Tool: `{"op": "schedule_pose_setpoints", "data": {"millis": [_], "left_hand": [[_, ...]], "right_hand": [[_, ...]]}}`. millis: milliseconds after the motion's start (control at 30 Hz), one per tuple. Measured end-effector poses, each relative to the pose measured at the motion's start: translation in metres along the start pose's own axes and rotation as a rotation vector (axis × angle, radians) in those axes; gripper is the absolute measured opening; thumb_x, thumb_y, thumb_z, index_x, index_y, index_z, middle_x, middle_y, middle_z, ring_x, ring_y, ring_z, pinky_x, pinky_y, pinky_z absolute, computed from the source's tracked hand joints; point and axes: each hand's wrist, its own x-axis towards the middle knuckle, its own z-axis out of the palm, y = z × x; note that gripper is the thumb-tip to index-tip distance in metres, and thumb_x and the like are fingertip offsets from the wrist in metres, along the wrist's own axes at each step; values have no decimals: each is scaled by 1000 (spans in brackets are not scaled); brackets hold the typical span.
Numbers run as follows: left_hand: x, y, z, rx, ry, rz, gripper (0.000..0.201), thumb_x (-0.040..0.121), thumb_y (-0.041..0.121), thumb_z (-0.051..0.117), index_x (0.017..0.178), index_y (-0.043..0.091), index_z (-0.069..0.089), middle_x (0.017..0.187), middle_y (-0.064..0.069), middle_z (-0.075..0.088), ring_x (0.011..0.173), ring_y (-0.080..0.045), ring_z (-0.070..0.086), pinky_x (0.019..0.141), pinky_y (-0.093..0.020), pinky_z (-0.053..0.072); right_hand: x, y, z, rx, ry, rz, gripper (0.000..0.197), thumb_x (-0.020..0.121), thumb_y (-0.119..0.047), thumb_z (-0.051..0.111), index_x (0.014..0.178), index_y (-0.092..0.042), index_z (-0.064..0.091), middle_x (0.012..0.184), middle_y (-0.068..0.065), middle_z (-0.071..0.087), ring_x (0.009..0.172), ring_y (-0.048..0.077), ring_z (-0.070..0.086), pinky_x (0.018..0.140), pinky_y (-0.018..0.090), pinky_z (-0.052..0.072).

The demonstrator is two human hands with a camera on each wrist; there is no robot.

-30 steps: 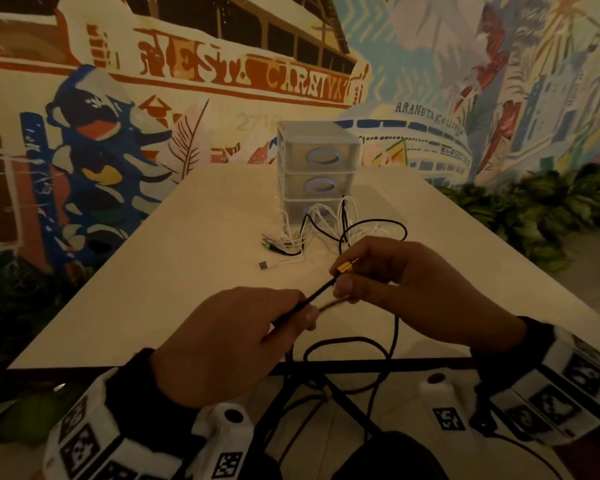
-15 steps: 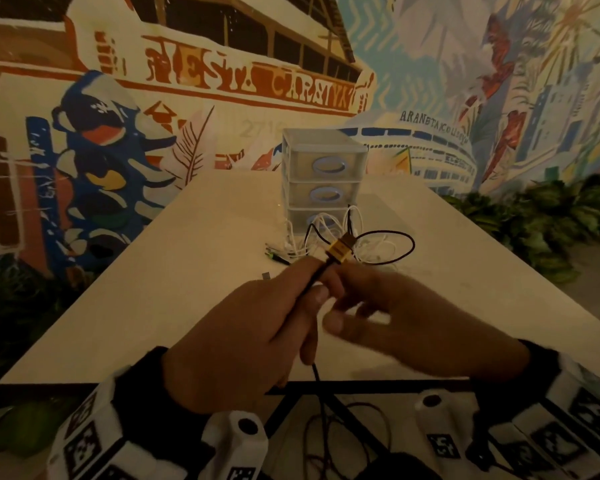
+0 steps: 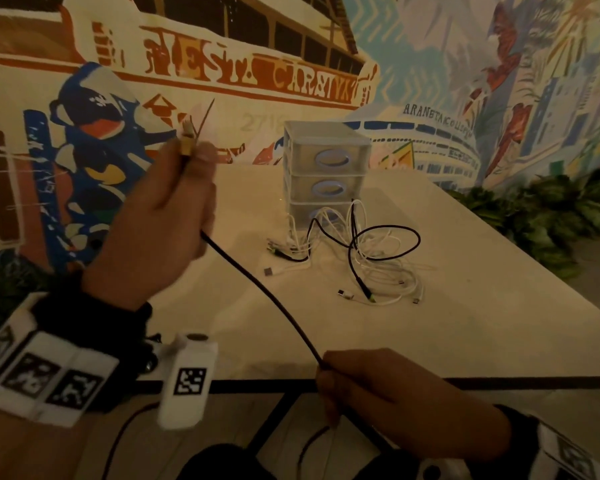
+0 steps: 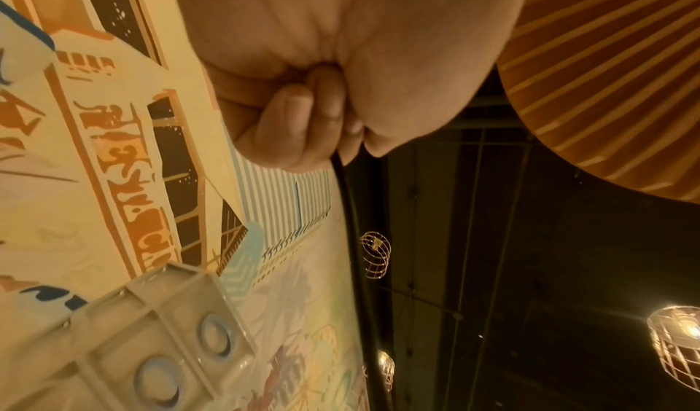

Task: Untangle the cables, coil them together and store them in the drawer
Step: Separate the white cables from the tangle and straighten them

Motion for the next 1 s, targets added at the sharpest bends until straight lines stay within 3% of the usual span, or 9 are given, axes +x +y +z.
{"op": "schedule_pose_setpoints", "data": {"millis": [133, 233, 300, 433, 500, 667, 800, 900, 1000], "left_hand": [[27, -9, -21, 7, 146, -93, 47, 102, 55, 33, 67, 25, 42, 47, 5, 42, 35, -4, 35, 33, -16, 27], [45, -18, -34, 168, 184, -63, 43, 106, 38, 33, 65, 28, 42, 46, 6, 48, 34, -6, 42, 32, -20, 33], [51, -19, -32, 124, 208, -39, 42, 106, 41, 33, 67, 27, 43, 46, 5, 48, 37, -8, 42, 33, -20, 33], [58, -29, -13, 48, 110, -43, 46, 102, 51, 38, 69, 22, 50, 47, 2, 44, 42, -15, 38, 38, -22, 35], [65, -38, -3, 84, 20, -46, 47, 102, 49, 41, 70, 18, 54, 48, -1, 46, 42, -21, 40, 39, -27, 38], [82, -60, 21, 211, -175, -31, 59, 102, 49, 42, 68, 5, 60, 47, -10, 54, 40, -32, 48, 42, -33, 45], [100, -82, 32, 310, -271, -48, 61, 102, 52, 38, 69, 7, 64, 49, -10, 59, 38, -28, 52, 42, -29, 45], [109, -96, 36, 429, -295, -10, 58, 103, 51, 36, 70, 13, 65, 48, -9, 57, 39, -19, 51, 47, -29, 42], [110, -105, 34, 642, -340, 71, 54, 103, 49, 32, 68, 23, 63, 46, 0, 45, 45, -8, 49, 53, -29, 32]], "right_hand": [[-19, 6, -5, -84, -32, 57, 30, 108, -36, 45, 92, -24, 68, 84, -21, 66, 86, -1, 64, 77, 10, 43], [-28, 11, -9, -130, -57, 107, 25, 107, -36, 46, 91, -33, 64, 89, -17, 69, 88, -1, 66, 78, 12, 47], [-31, 14, -13, -195, -87, 125, 22, 105, -44, 46, 91, -41, 63, 90, -18, 70, 87, -3, 66, 77, 13, 48], [-26, 7, -39, -323, -77, 157, 47, 94, -69, 33, 108, -38, 66, 95, -20, 71, 85, -4, 66, 79, 21, 54], [-17, -7, -63, -306, 14, 154, 58, 84, -75, 29, 105, -38, 69, 94, -24, 71, 83, -3, 68, 78, 22, 55], [40, -31, -124, -453, 308, 68, 46, 82, -71, 39, 94, -38, 69, 76, -19, 69, 71, -6, 66, 67, 21, 54], [114, -18, -158, -716, 315, 56, 30, 96, -55, 54, 104, -31, 70, 90, -16, 67, 71, -7, 56, 66, 22, 42], [163, -3, -171, -831, 240, 120, 32, 97, -53, 57, 106, -26, 72, 98, -9, 62, 82, 6, 57, 73, 28, 40], [198, 18, -175, -867, 155, 219, 35, 95, -56, 58, 77, -28, 69, 87, -6, 64, 82, 14, 58, 73, 29, 40]]}}
